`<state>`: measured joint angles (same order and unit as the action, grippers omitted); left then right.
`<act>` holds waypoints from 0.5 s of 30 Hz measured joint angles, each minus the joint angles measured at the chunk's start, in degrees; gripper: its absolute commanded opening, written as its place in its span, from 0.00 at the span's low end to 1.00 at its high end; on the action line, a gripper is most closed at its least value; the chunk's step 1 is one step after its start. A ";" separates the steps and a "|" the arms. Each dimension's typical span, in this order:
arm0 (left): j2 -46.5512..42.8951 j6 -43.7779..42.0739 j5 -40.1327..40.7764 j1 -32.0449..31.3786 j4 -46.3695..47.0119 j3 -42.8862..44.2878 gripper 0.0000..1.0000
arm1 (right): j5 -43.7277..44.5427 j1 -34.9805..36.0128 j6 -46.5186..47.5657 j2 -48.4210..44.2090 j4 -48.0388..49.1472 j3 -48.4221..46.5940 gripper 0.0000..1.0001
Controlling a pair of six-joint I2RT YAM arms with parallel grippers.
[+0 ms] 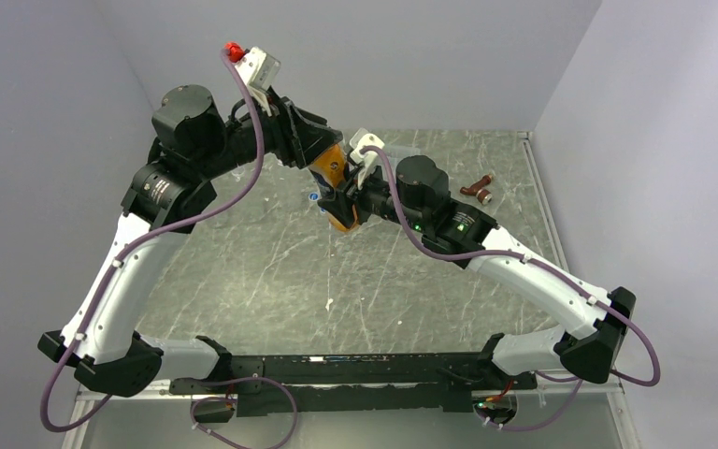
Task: Screw on the bottle caps
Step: Screw the bottle cap onto the plastic bottle.
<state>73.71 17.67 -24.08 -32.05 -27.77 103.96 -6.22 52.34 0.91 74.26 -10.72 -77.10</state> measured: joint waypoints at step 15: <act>0.00 -0.02 0.48 0.00 -0.04 0.00 0.34 | -0.04 0.00 0.00 0.07 0.00 -0.04 0.00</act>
<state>73.71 17.65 -23.59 -32.05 -27.81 103.96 -6.26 52.34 0.91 74.32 -10.72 -77.14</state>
